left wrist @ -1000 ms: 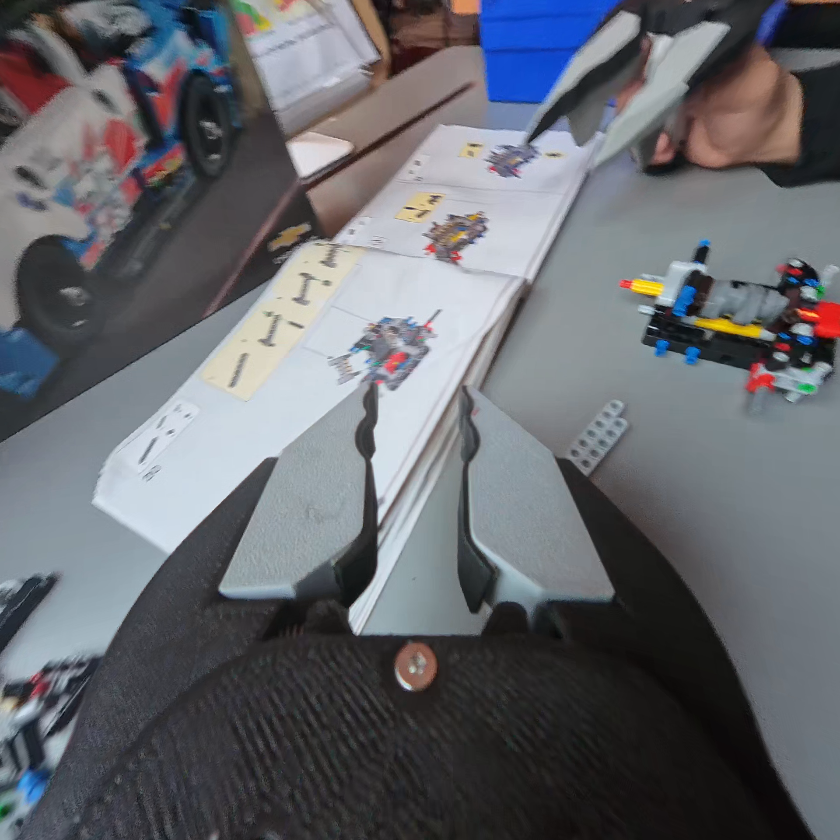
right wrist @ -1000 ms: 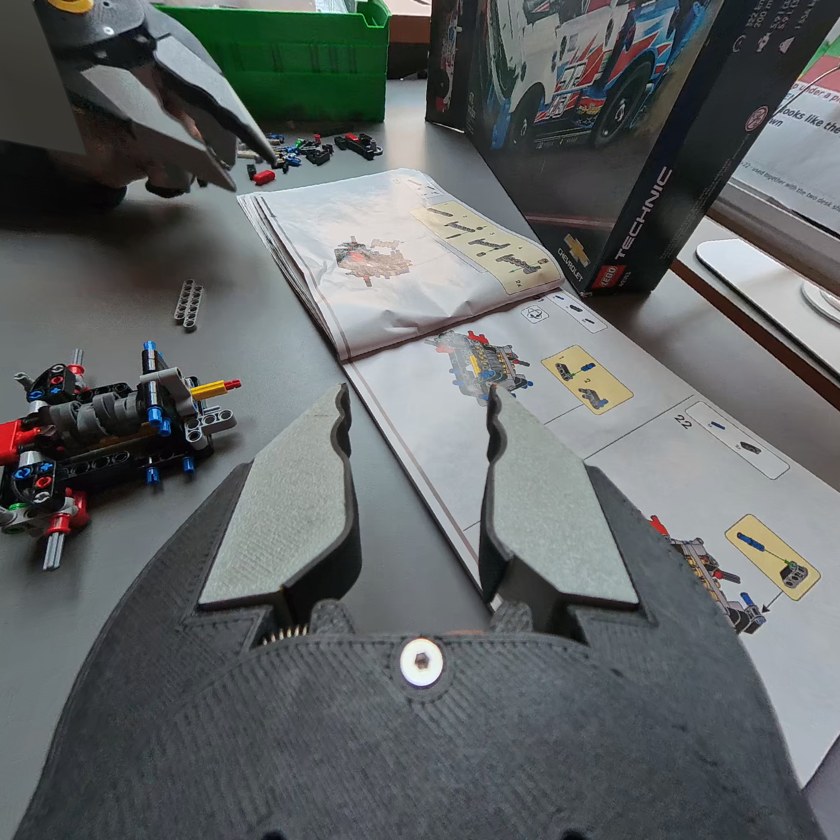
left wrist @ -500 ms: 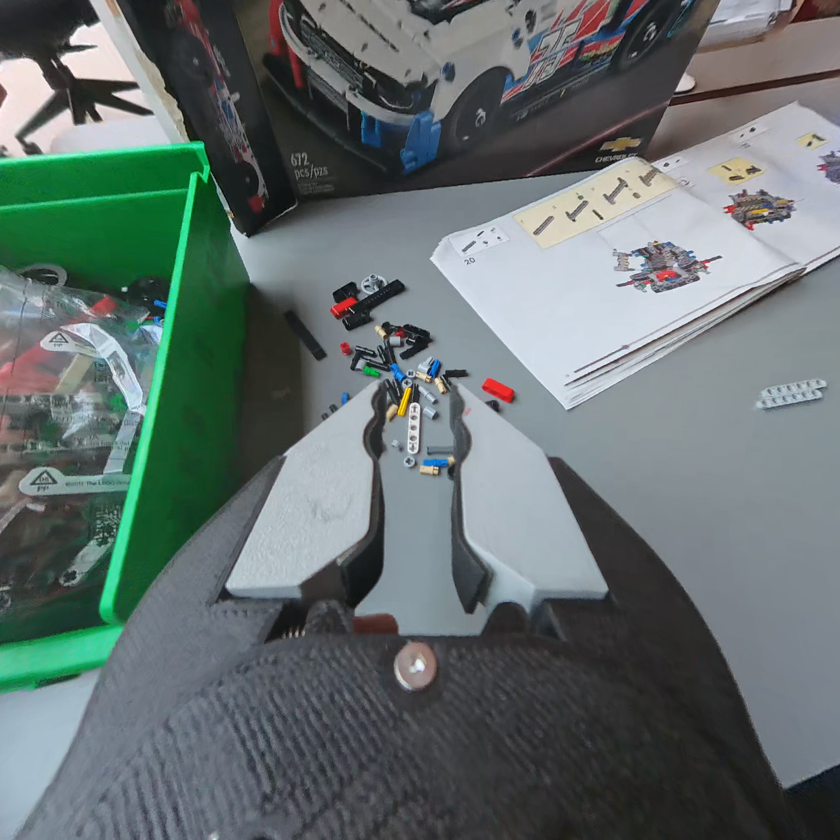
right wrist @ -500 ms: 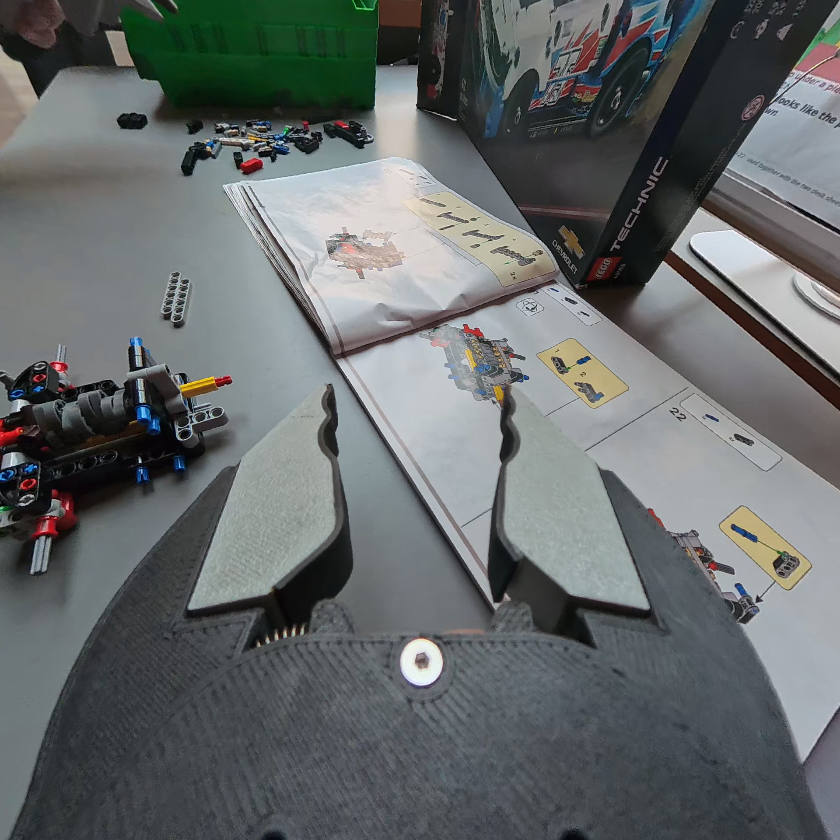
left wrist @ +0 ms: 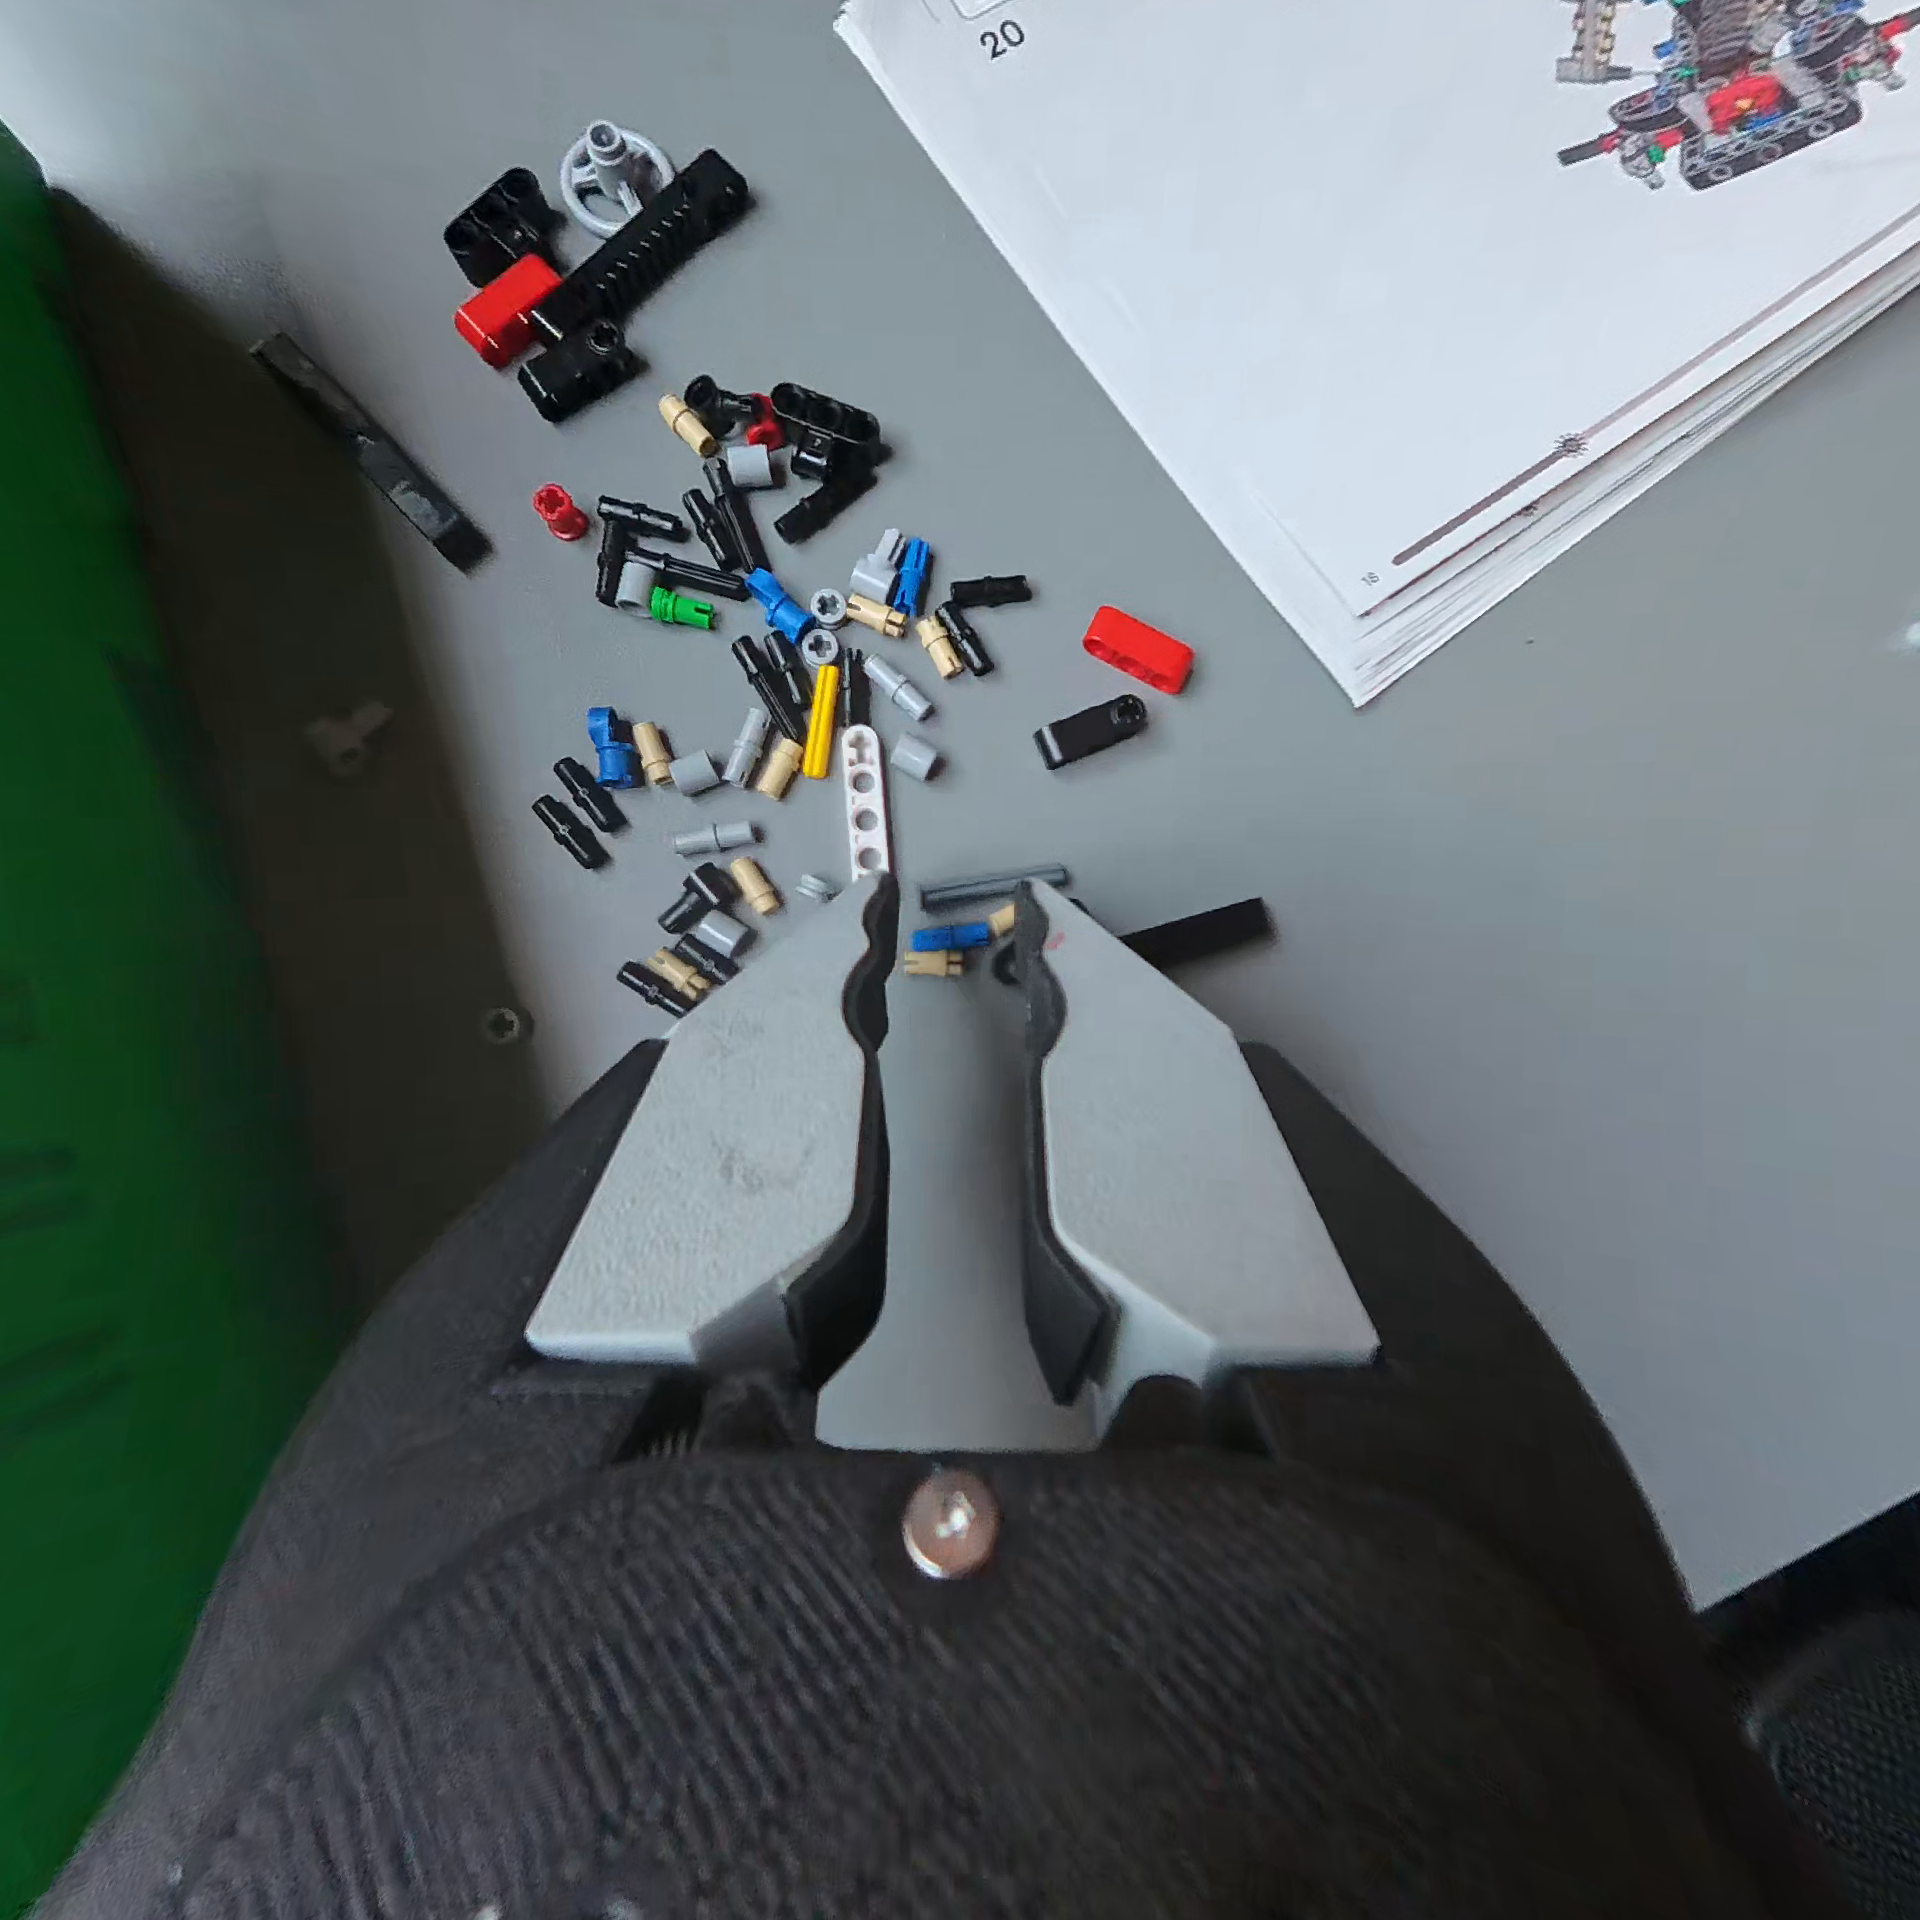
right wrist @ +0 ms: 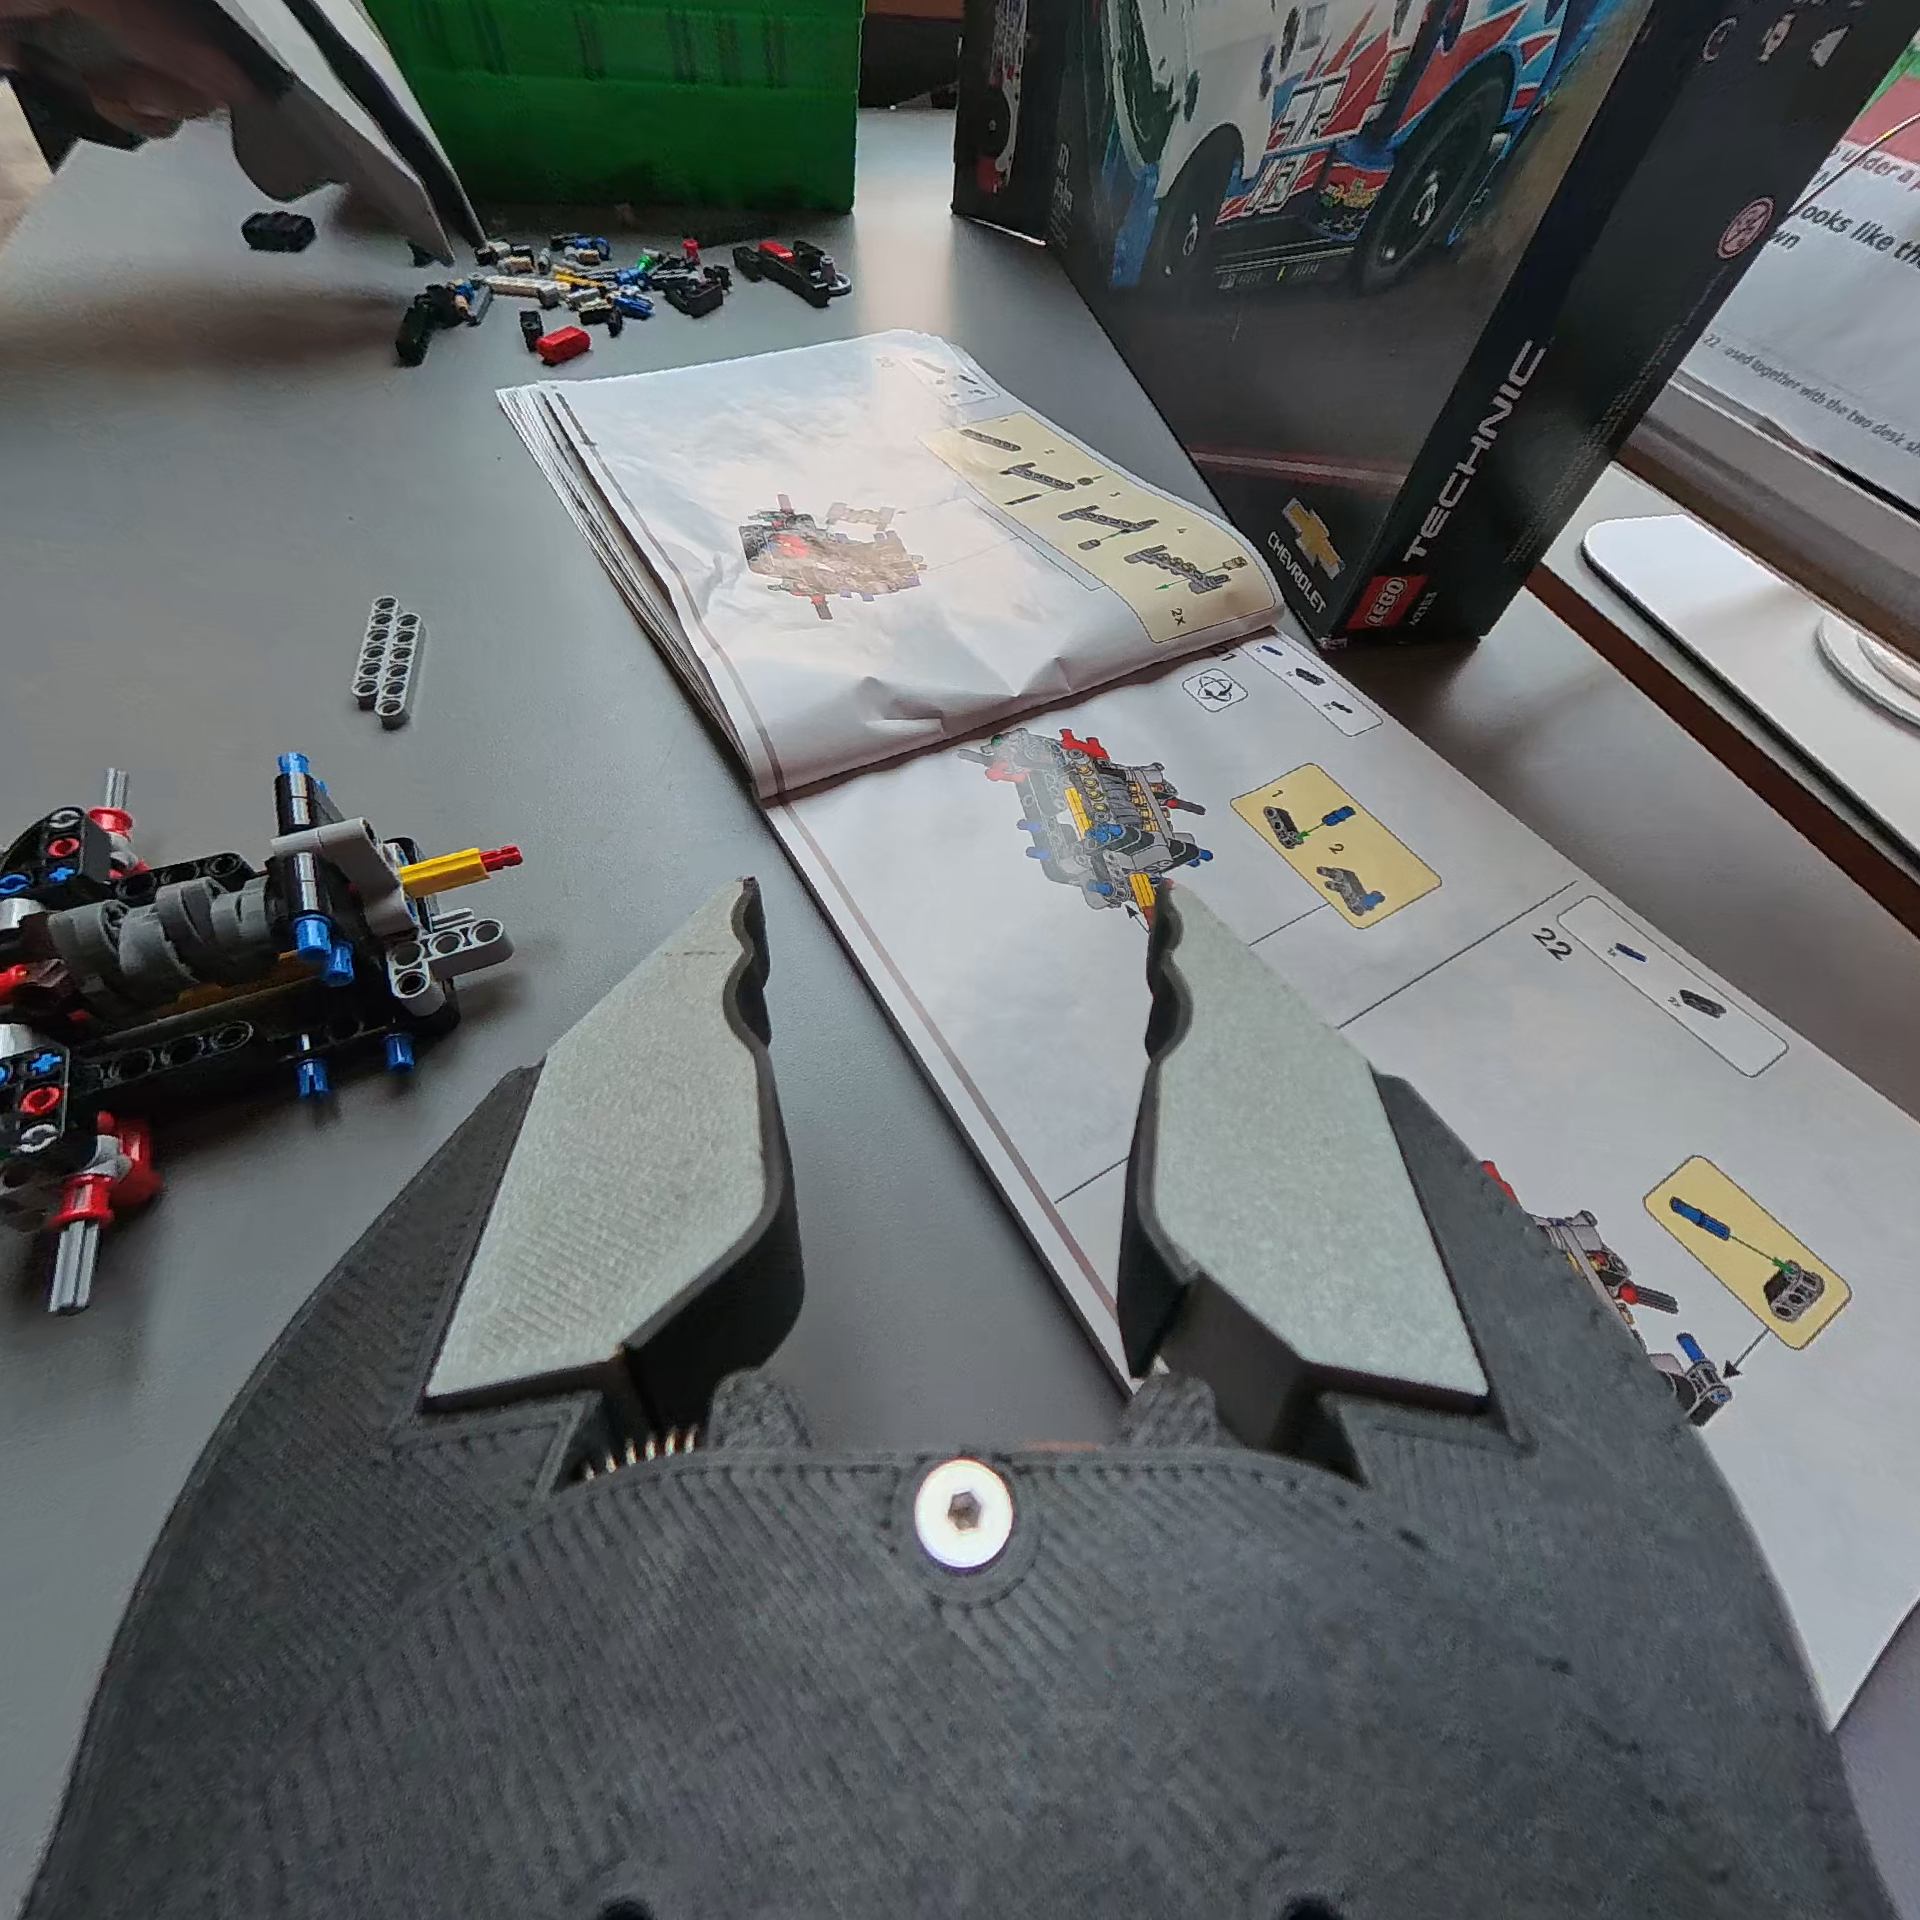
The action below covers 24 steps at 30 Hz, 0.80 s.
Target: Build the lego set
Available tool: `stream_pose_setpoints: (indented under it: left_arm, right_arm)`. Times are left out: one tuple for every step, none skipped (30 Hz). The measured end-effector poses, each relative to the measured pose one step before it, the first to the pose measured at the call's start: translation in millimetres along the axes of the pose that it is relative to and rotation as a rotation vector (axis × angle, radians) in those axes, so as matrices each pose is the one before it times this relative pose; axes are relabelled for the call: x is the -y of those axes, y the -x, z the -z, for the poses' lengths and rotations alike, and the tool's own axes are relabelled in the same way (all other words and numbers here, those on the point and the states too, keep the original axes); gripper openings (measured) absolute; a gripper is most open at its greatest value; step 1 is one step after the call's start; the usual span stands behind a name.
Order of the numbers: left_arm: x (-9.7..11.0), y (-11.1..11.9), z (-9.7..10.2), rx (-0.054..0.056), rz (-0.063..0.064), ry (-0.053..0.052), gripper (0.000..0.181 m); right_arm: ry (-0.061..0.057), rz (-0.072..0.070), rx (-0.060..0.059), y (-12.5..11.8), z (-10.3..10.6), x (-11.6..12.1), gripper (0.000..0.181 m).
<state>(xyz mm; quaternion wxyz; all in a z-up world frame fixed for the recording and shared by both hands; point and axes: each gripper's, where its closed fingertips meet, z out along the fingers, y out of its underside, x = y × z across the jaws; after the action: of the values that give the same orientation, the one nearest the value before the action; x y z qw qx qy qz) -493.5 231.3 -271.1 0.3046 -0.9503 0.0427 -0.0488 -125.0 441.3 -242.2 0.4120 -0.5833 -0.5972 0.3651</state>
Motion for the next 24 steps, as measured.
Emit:
stream_pose_setpoints:
  left_arm:
    - [-0.24, 0.52, -1.28, -0.0065, 0.0065, 0.0088, 0.018]
    - [-0.55, -0.34, -1.61, -0.0092, 0.0027, 0.0098, 0.018]
    - [-1.62, -0.03, -1.87, -0.0032, -0.0002, 0.0139, 0.018]
    - [-2.18, 0.84, -1.77, 0.0056, -0.0027, 0.0146, 0.018]
    - [-1.52, 0.76, -1.17, 0.0084, -0.0054, 0.0087, 0.018]
    - [-0.02, 0.05, -0.40, 0.0058, -0.0063, -0.0023, 0.017]
    - [1.47, -0.67, 0.66, 0.0023, -0.0047, -0.0131, 0.017]
    - [2.49, -1.02, 1.38, 0.0006, -0.0035, -0.0199, 0.016]
    - [2.37, -0.61, 1.78, 0.0023, -0.0025, -0.0203, 0.014]
    - [1.89, 0.09, 1.93, 0.0057, -0.0024, -0.0157, 0.013]
    - [1.26, 0.43, 1.67, 0.0071, -0.0020, -0.0114, 0.012]
    - [0.53, 0.68, 1.46, 0.0074, -0.0010, -0.0066, 0.012]
    - [0.55, 0.72, 1.40, 0.0065, -0.0013, -0.0049, 0.012]
    - [0.89, 0.27, 1.34, 0.0040, -0.0027, -0.0068, 0.012]
    - [1.25, 0.33, 1.39, 0.0043, -0.0027, -0.0083, 0.012]
    - [1.39, 0.43, 1.15, 0.0050, -0.0022, -0.0080, 0.012]
    - [1.46, 0.67, 0.86, 0.0057, -0.0023, -0.0083, 0.012]
    - [1.01, 0.06, 0.46, 0.0024, -0.0024, -0.0055, 0.012]
    - [0.37, 0.44, 0.02, 0.0042, -0.0022, -0.0015, 0.011]
    - [0.06, 1.40, -0.32, 0.0101, -0.0036, 0.0005, 0.011]
    - [-0.37, 1.64, -0.45, 0.0111, -0.0064, 0.0028, 0.011]
    - [-0.94, 1.45, -0.52, 0.0088, -0.0068, 0.0060, 0.010]
    - [-1.09, 1.44, -0.20, 0.0076, -0.0037, 0.0072, 0.010]
    - [-1.14, 1.58, 0.48, 0.0070, -0.0004, 0.0067, 0.010]
  right_arm:
    - [0.0005, -0.0008, 0.0017, 0.11, -0.11, -0.13, 0.071]
    - [0.0007, -0.0011, 0.0014, 0.07, -0.05, -0.07, 0.071]
    - [0.0001, -0.0006, 0.0007, 0.04, -0.09, 0.02, 0.071]
    - [-0.0008, 0.0005, -0.0001, 0.05, 0.13, 0.04, 0.071]
    - [-0.0016, 0.0013, -0.0005, 0.13, 0.12, 0.26, 0.071]
    - [-0.0020, 0.0018, -0.0002, 0.24, 0.19, 0.28, 0.070]
    - [-0.0014, 0.0015, -0.0001, 0.17, 0.19, 0.09, 0.070]
    - [-0.0003, 0.0011, 0.0005, 0.19, -0.01, 0.05, 0.070]
    - [0.0005, 0.0005, -0.0002, 0.14, -0.05, -0.01, 0.070]
    - [0.0013, -0.0003, 0.0005, 0.00, -0.14, -0.20, 0.070]
    - [0.0017, -0.0010, 0.0011, 0.03, -0.16, -0.13, 0.070]
    - [0.0012, -0.0011, 0.0010, 0.12, -0.14, -0.19, 0.070]
    - [0.0006, -0.0009, 0.0003, -0.09, -0.06, -0.06, 0.070]
    - [0.0006, -0.0007, 0.0005, 0.01, -0.05, -0.05, 0.070]
    - [0.0009, -0.0009, 0.0009, 0.00, -0.17, -0.15, 0.070]
    - [0.0008, -0.0013, 0.0012, 0.06, -0.04, -0.08, 0.070]
    - [0.0008, -0.0016, 0.0017, 0.05, -0.14, -0.05, 0.070]
    - [0.0010, -0.0024, 0.0019, -0.06, -0.08, -0.21, 0.070]
    - [0.0006, -0.0026, 0.0020, -0.04, -0.07, -0.06, 0.070]
    - [-0.0002, -0.0019, 0.0013, 0.01, 0.01, 0.11, 0.070]
    - [-0.0011, -0.0013, 0.0002, -0.09, 0.10, 0.07, 0.069]
    - [-0.0011, -0.0009, 0.0001, -0.13, 0.14, 0.15, 0.069]
    - [-0.0003, -0.0009, 0.0003, 0.00, 0.07, 0.00, 0.069]
    - [0.0003, -0.0009, 0.0007, -0.03, -0.08, -0.01, 0.069]
